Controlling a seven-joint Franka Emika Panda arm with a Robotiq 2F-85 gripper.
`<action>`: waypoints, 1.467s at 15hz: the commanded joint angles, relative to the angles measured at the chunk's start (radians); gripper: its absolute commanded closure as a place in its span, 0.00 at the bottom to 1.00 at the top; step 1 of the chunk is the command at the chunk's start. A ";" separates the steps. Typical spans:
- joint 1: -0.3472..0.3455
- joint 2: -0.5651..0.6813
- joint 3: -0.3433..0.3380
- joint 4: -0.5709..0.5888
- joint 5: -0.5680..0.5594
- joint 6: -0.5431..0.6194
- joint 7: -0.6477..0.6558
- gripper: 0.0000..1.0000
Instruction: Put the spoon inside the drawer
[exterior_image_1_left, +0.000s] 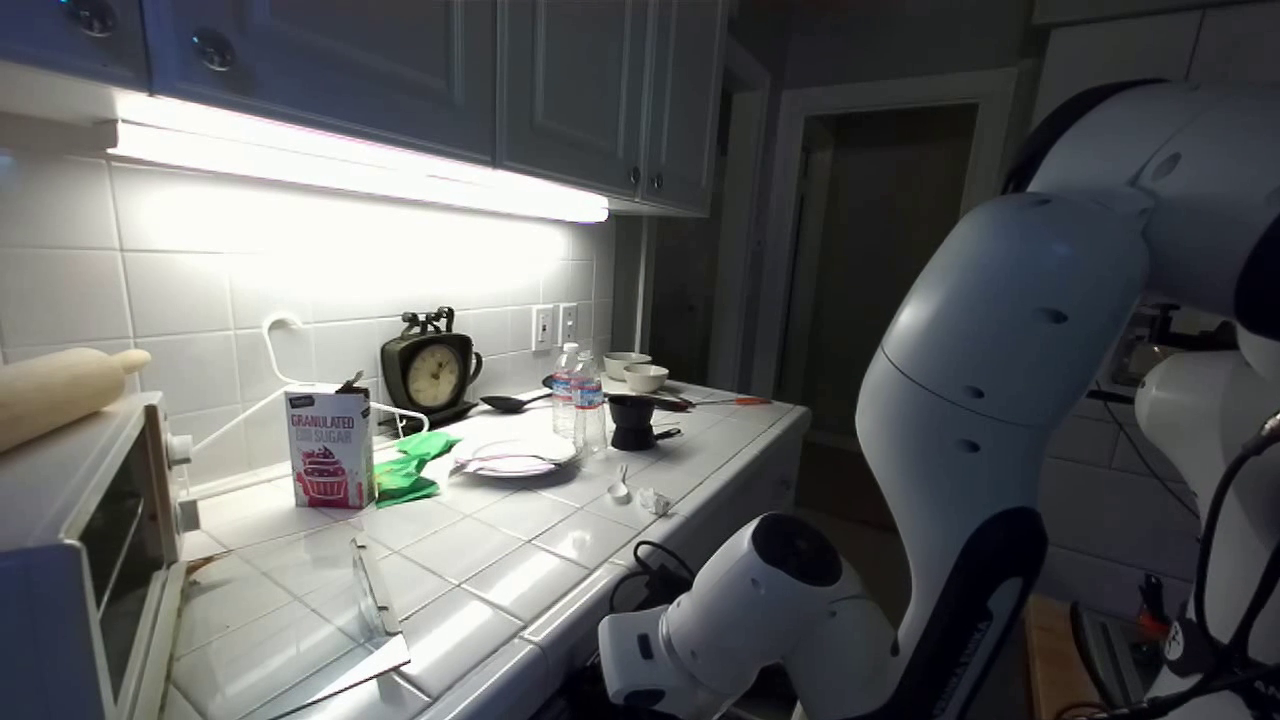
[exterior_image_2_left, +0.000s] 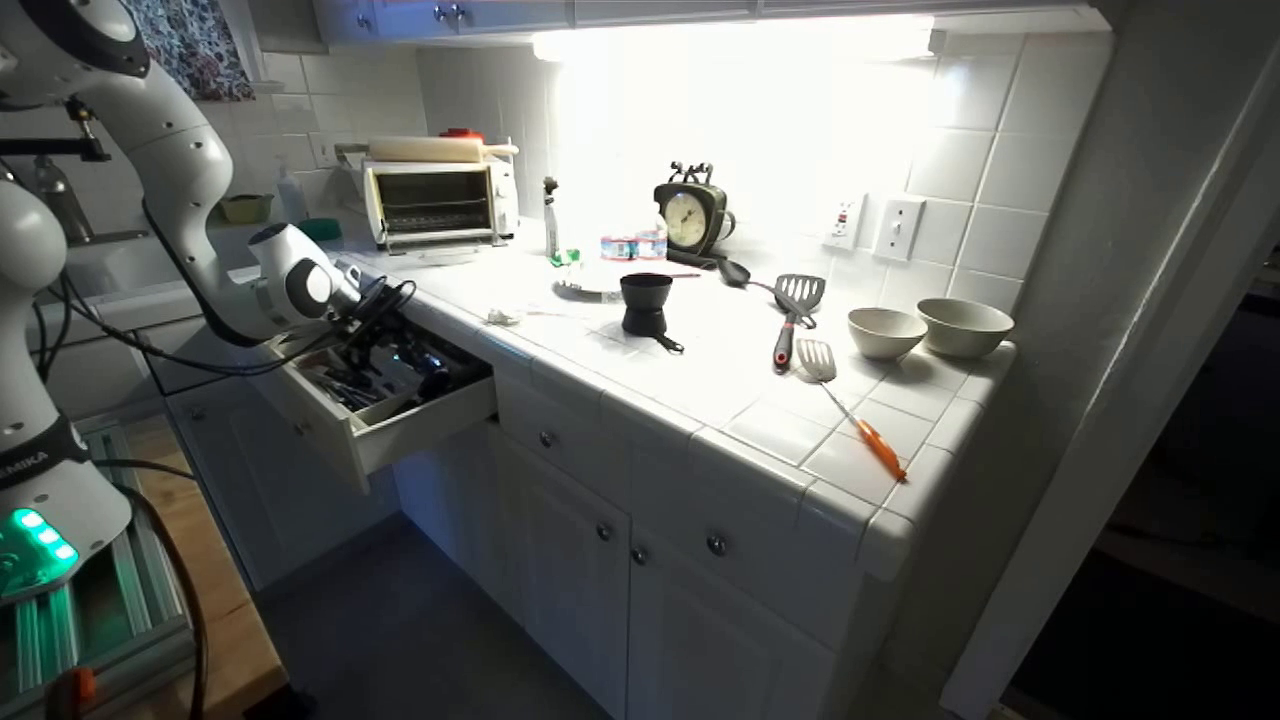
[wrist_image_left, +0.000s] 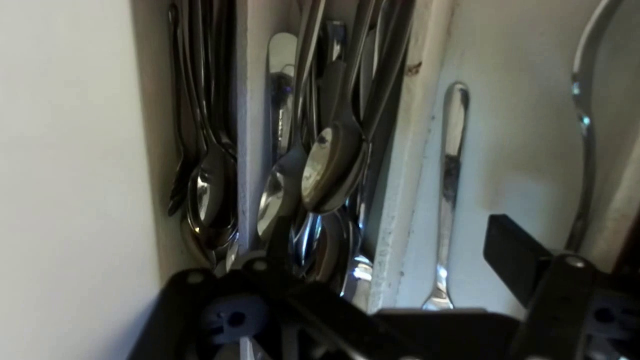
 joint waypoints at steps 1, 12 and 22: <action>0.026 -0.045 -0.050 -0.001 0.008 -0.003 0.026 0.00; 0.016 -0.215 -0.044 -0.057 -0.015 -0.162 0.231 0.00; -0.314 -0.445 0.246 -0.001 -0.064 -0.590 0.604 0.00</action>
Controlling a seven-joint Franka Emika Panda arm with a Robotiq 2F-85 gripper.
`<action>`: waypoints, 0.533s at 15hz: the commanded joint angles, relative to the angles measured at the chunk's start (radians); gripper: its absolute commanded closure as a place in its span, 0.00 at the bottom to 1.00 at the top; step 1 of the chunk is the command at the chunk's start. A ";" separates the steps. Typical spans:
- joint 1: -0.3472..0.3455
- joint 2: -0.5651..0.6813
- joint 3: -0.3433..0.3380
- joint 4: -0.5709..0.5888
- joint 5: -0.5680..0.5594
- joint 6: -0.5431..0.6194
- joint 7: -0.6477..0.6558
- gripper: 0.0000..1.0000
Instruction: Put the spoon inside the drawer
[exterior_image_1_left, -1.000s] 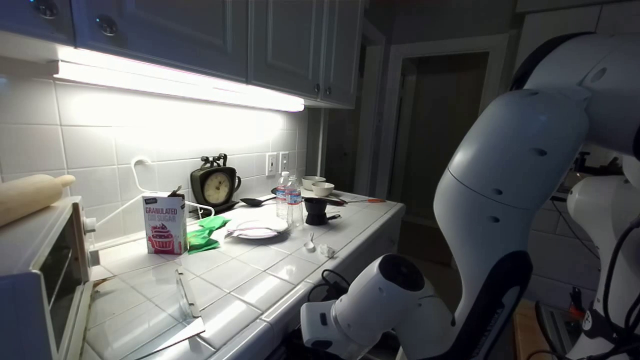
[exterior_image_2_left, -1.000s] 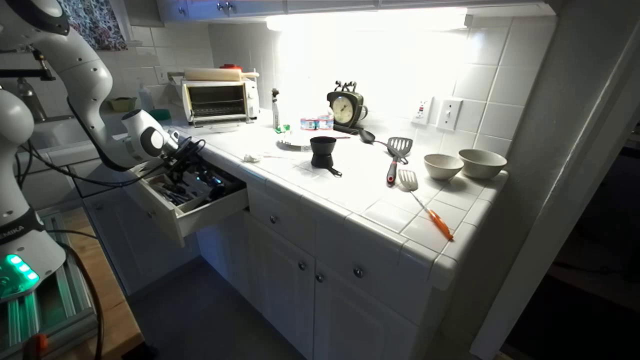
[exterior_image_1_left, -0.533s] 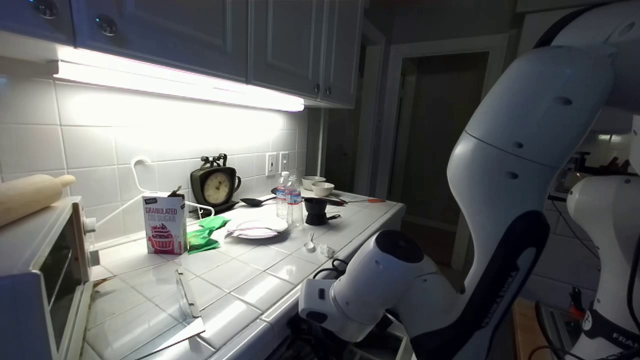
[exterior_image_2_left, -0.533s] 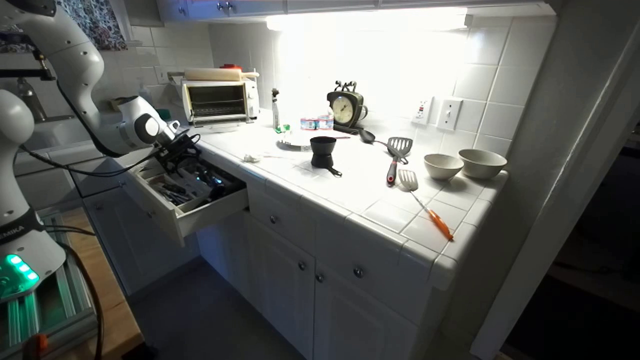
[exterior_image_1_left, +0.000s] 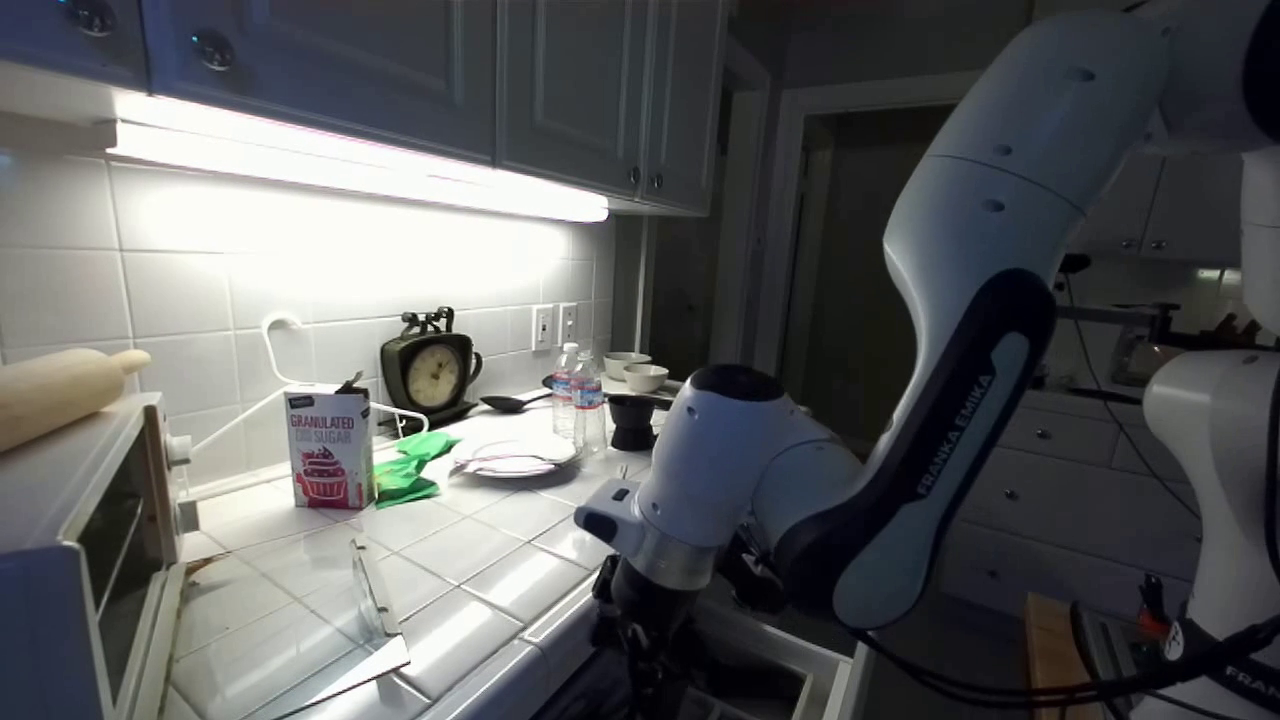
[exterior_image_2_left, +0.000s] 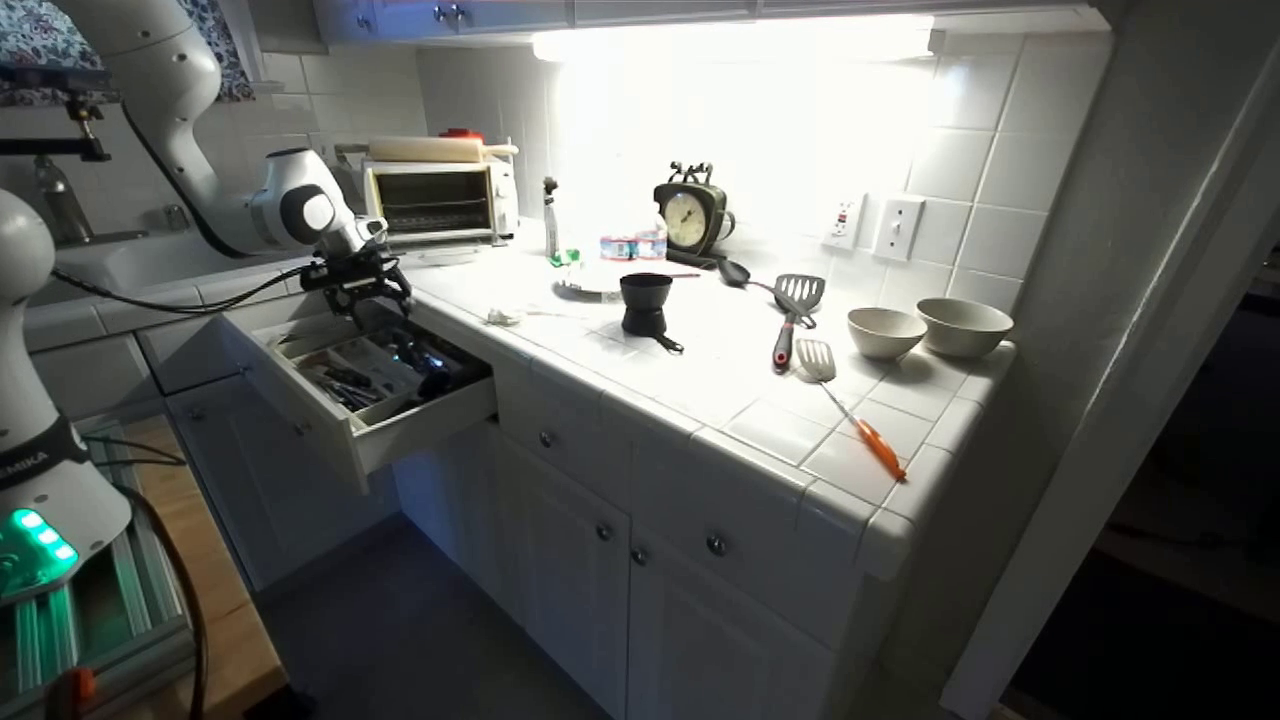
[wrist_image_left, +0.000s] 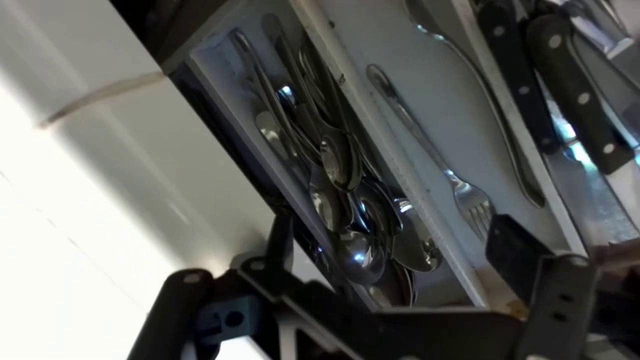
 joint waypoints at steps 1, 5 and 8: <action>-0.124 -0.082 0.112 0.042 -0.033 -0.172 0.161 0.00; -0.262 -0.154 0.269 0.073 -0.003 -0.316 0.270 0.00; -0.356 -0.198 0.376 0.079 0.007 -0.357 0.320 0.00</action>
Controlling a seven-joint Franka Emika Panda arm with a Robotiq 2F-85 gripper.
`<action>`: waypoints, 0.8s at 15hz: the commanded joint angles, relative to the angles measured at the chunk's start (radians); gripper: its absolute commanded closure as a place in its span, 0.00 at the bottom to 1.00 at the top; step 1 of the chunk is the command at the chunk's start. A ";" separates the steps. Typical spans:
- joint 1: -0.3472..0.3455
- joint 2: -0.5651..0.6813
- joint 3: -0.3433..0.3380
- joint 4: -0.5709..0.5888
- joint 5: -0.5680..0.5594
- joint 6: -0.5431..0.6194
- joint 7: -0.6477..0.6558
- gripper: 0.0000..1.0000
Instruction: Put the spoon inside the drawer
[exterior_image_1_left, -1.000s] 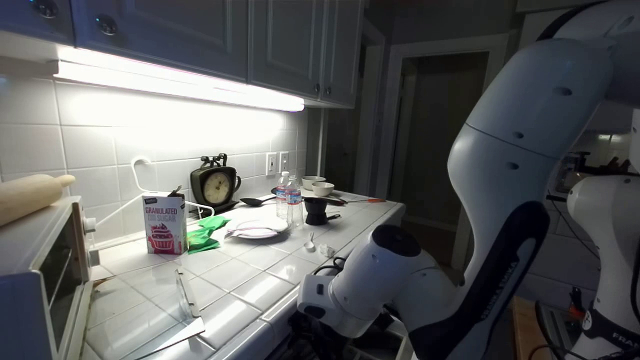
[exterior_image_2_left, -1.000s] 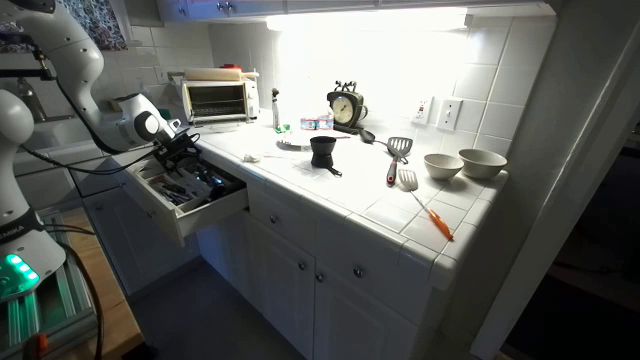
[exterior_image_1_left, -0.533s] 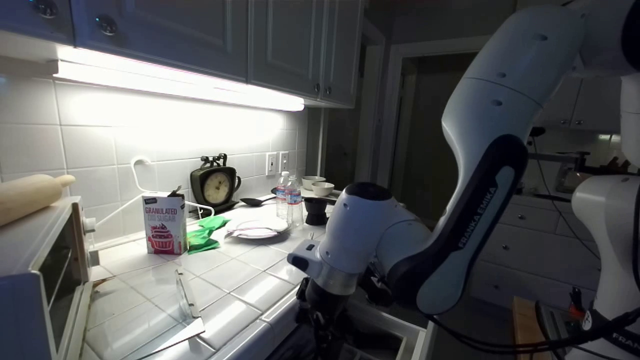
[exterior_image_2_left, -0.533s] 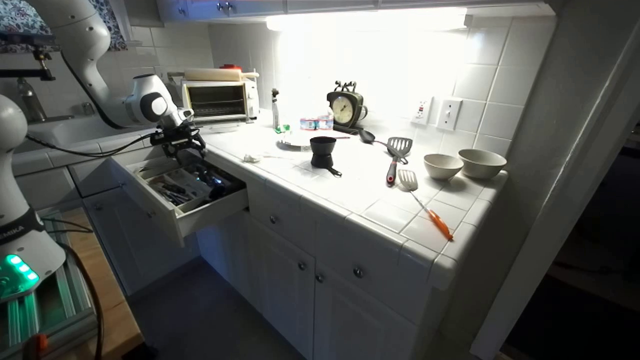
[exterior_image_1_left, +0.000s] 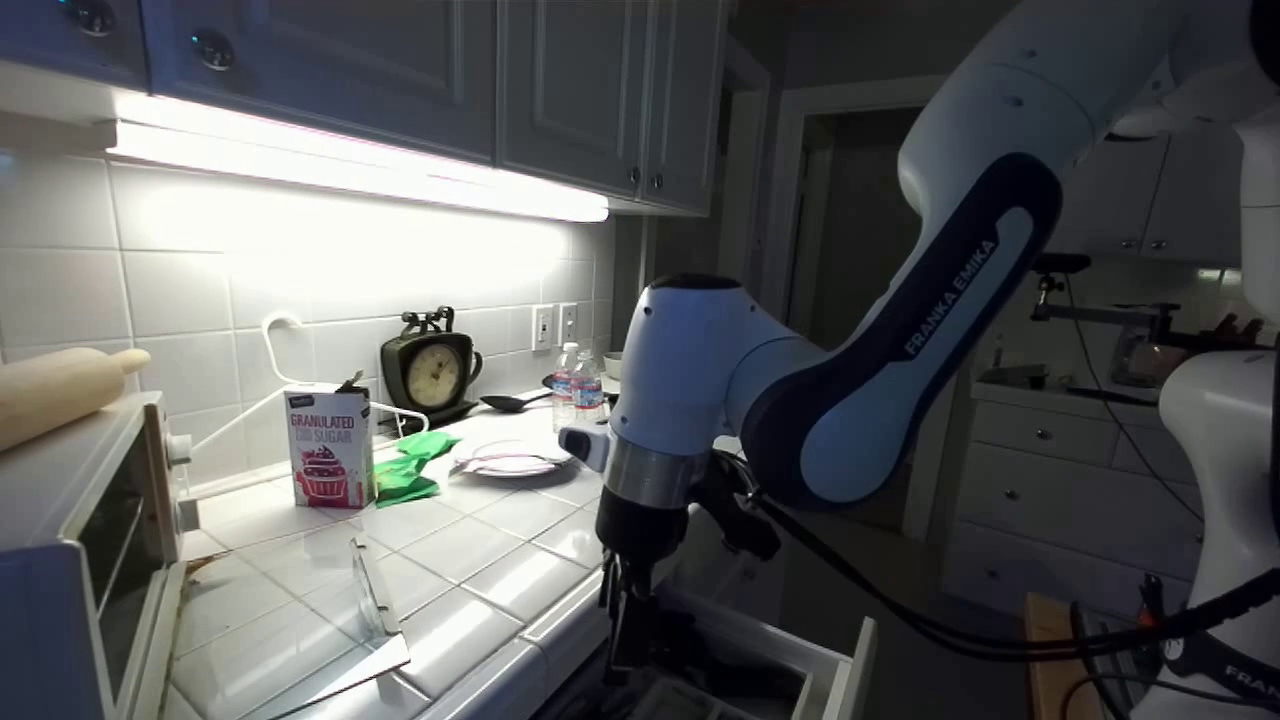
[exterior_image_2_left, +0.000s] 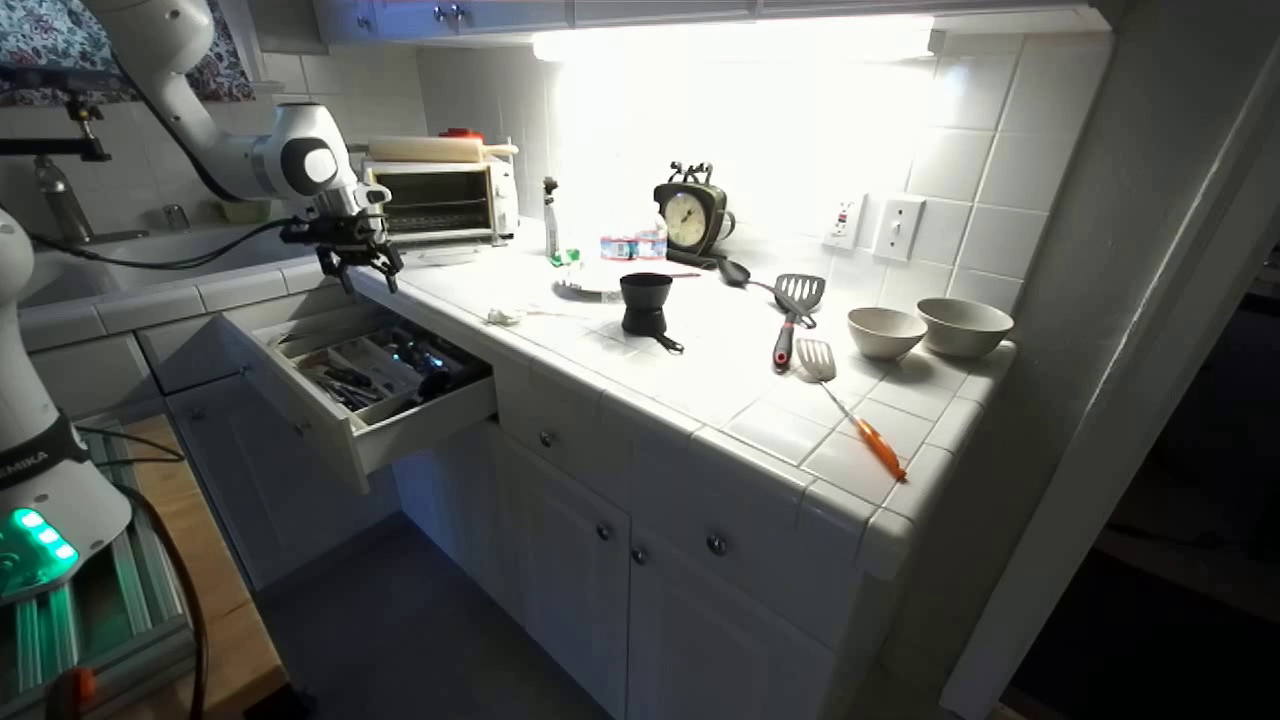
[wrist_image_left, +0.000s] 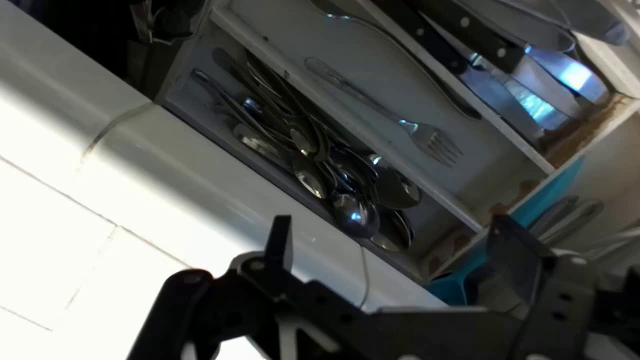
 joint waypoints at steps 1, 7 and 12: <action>-0.104 -0.063 0.116 -0.001 -0.002 -0.064 0.086 0.00; -0.184 -0.138 0.200 -0.021 -0.010 -0.092 0.193 0.00; -0.219 -0.185 0.229 -0.040 -0.023 -0.083 0.174 0.00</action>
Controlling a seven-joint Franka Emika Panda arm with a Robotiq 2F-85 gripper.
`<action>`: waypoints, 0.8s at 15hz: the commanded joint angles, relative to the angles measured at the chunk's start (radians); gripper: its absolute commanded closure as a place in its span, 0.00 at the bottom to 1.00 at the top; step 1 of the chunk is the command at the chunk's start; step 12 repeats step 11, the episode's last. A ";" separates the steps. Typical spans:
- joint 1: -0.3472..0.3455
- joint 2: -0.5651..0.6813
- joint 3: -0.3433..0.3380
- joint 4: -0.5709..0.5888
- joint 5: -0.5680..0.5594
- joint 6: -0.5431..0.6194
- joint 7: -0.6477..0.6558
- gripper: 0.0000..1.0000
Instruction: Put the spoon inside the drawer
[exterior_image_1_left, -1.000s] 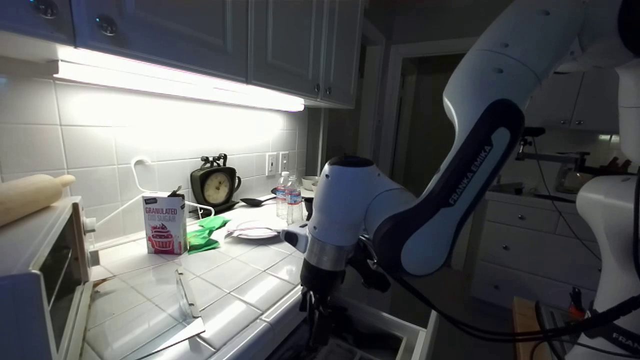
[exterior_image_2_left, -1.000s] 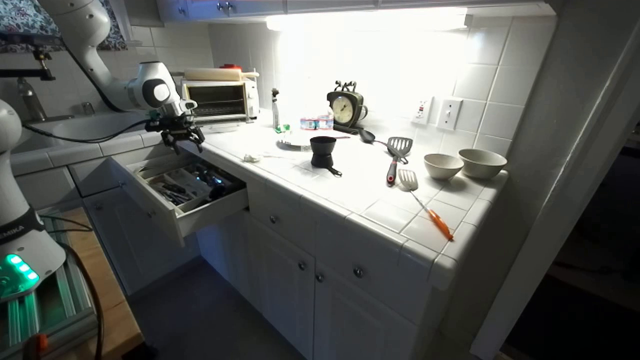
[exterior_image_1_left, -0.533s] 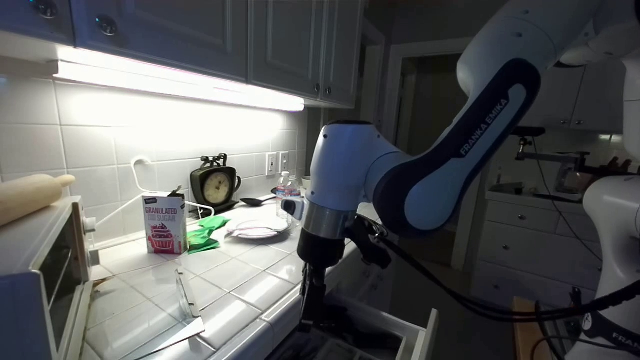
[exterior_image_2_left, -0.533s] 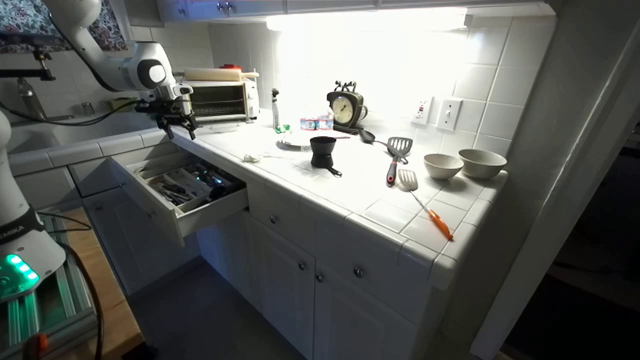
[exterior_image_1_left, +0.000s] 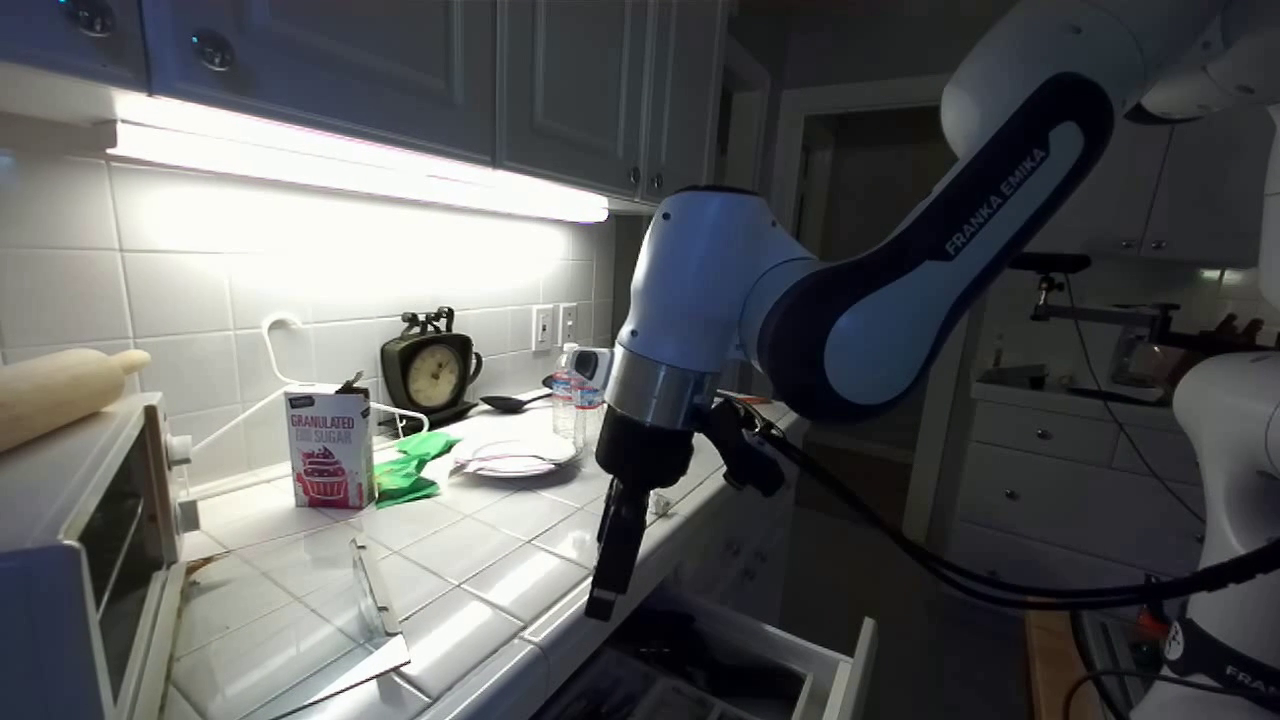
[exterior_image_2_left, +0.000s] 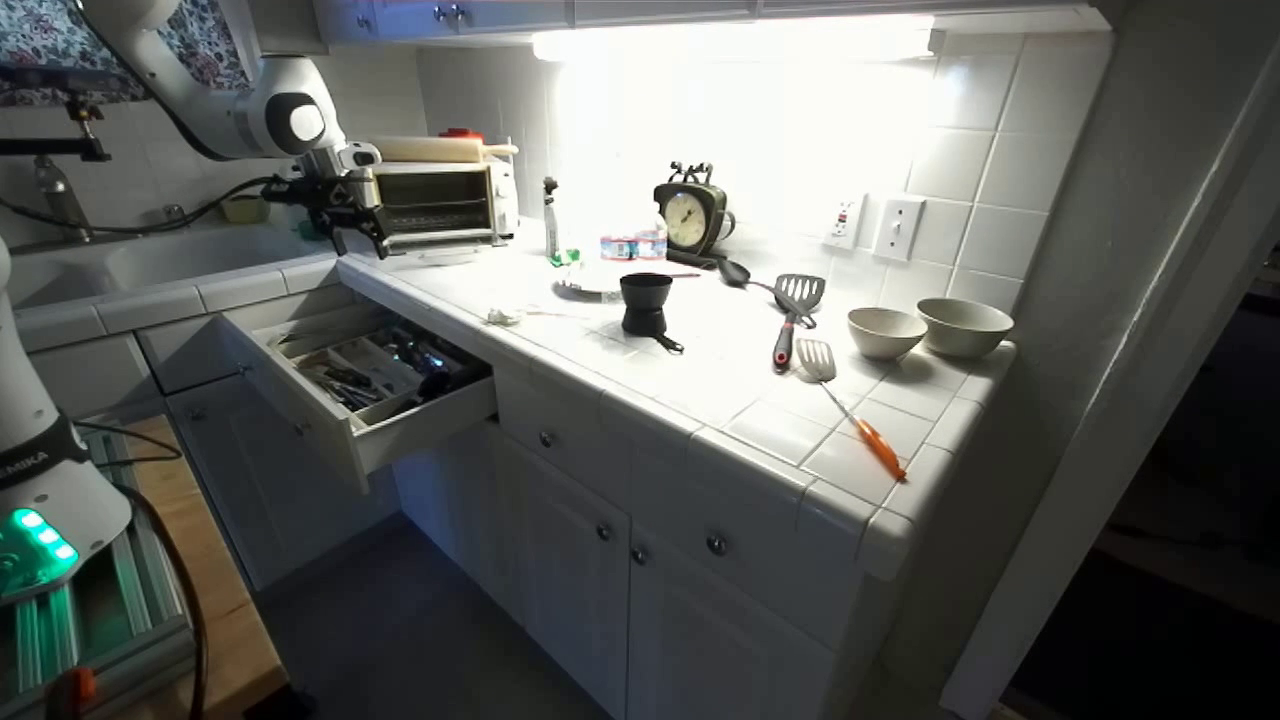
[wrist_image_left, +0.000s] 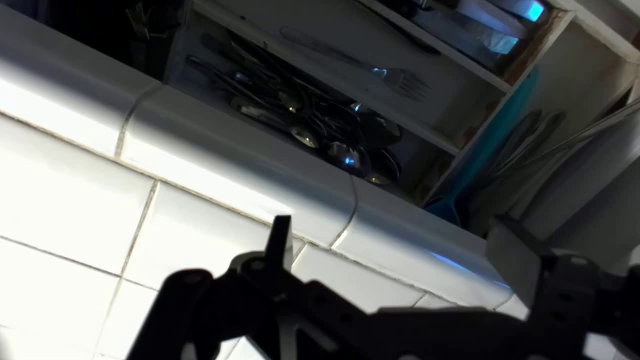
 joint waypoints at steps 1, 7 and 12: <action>-0.037 -0.062 0.036 -0.042 -0.020 -0.008 0.007 0.00; -0.048 -0.035 0.048 -0.018 -0.008 -0.002 0.003 0.00; -0.048 -0.035 0.048 -0.018 -0.008 -0.002 0.003 0.00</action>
